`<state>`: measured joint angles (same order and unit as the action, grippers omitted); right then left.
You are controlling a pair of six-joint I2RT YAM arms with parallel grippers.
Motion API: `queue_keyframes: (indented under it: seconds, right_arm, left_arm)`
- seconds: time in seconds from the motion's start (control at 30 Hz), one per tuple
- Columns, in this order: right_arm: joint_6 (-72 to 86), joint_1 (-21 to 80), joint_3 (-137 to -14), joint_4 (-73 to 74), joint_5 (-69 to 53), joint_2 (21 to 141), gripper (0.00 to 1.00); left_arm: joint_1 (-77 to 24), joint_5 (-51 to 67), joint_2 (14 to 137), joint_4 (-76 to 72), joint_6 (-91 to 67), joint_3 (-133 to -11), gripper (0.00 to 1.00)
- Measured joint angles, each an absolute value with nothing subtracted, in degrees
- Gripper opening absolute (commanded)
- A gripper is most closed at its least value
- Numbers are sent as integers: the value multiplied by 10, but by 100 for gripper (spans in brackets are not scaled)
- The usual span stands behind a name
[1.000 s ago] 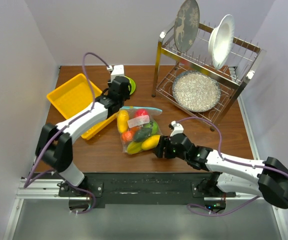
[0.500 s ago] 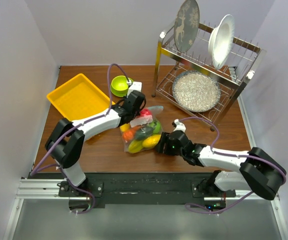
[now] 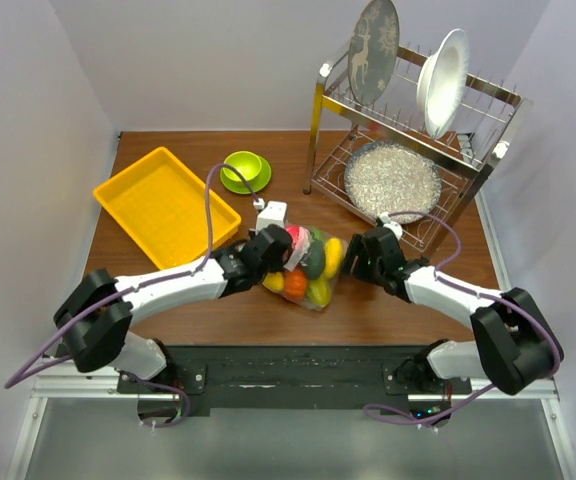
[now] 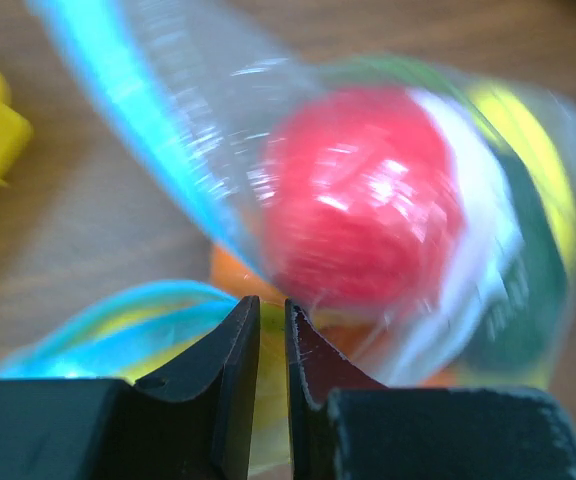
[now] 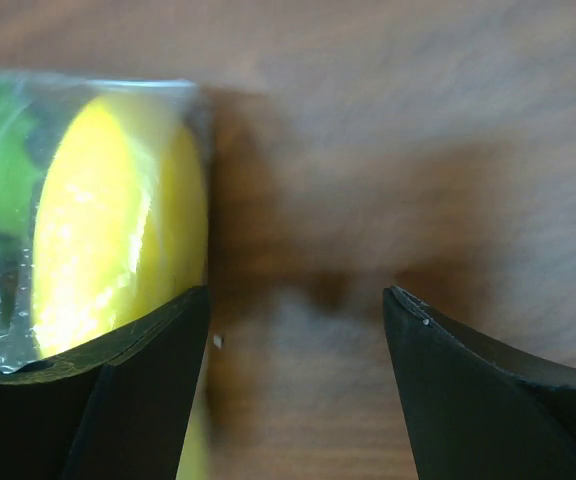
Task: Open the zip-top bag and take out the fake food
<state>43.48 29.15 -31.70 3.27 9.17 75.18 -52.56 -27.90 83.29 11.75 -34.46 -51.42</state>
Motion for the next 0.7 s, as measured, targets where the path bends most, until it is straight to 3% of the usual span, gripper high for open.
queue_keyframes:
  seconds: [0.07,0.1,0.2,0.23,0.33,0.47,0.7]
  right_arm:
    - [423,279,-340,45,95,759,78]
    - [417,277,-355,50,95,760,79]
    - [400,280,-394,53,79,759,79]
    - [394,282,-406,54,75,757,80]
    - [380,288,-415,63,59,728,80]
    - [369,314,-415,98,57,668,80]
    - [374,500,-415,167,111,582,72]
  left_arm:
    - [-549,-263,811,120,-360,-498,24]
    - [-555,-249,795,122,-371,-488,36]
    - [-580,-228,760,135,-391,-474,55]
    - [-582,-228,743,147,-399,-472,57]
    - [-581,-265,680,187,-425,-471,57]
    - [-562,-307,585,220,-451,-459,48]
    - [-513,-261,505,197,-474,-349,48]
